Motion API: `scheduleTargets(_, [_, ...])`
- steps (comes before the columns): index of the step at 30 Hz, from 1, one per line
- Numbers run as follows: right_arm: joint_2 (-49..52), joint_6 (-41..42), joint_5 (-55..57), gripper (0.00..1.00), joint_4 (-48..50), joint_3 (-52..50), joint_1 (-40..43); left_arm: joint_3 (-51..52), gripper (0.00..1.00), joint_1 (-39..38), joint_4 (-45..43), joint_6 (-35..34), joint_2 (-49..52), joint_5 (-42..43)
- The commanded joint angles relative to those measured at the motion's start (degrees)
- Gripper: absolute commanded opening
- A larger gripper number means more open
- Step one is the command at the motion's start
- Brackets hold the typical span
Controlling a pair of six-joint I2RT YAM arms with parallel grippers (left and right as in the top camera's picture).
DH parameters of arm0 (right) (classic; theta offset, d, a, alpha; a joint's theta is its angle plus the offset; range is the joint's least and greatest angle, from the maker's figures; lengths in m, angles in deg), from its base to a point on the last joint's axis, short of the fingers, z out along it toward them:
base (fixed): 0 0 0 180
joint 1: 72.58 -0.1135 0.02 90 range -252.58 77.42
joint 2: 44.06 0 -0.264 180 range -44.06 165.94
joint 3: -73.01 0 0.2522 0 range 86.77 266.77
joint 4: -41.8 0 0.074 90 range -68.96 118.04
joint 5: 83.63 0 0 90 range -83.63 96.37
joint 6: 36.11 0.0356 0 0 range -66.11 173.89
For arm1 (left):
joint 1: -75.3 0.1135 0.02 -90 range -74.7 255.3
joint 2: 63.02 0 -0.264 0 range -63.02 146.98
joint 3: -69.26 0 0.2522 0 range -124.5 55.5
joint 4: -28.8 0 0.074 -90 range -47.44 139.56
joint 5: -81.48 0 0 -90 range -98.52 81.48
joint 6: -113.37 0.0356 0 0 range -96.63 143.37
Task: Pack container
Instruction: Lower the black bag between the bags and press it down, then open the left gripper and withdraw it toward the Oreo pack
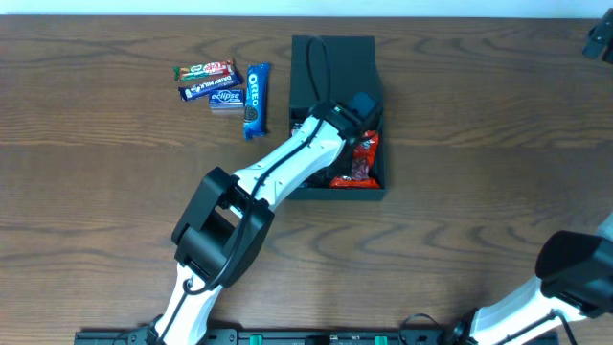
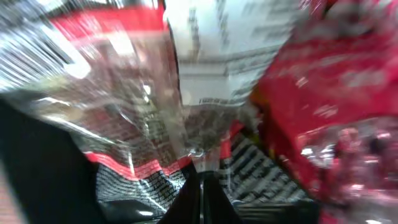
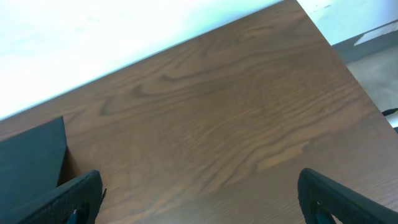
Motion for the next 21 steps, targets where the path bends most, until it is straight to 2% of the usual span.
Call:
scheduleTargets(1, [0.50, 0.72, -0.44, 0.99, -0.04, -0.37, 0.42, -4.20, 0.06, 0.09, -0.74, 1.27, -5.16, -5.31])
scheduleTargets(3, [0.50, 0.72, -0.44, 0.99, -0.04, -0.37, 0.42, -4.28, 0.05, 0.28, -3.02, 1.31, -6.64, -10.27])
scheduleTargets(5, [0.50, 0.72, -0.44, 0.99, -0.04, -0.37, 0.42, -4.09, 0.06, 0.87, -3.76, 1.53, -6.38, -10.99])
scheduleTargets(14, [0.50, 0.72, -0.44, 0.99, -0.04, -0.37, 0.42, -3.74, 0.06, 3.58, -5.38, 1.53, 1.79, -3.13])
scheduleTargets(21, [0.50, 0.72, -0.44, 0.99, -0.04, -0.37, 0.42, -3.74, 0.06, 3.69, -5.38, 1.97, 7.23, -0.39])
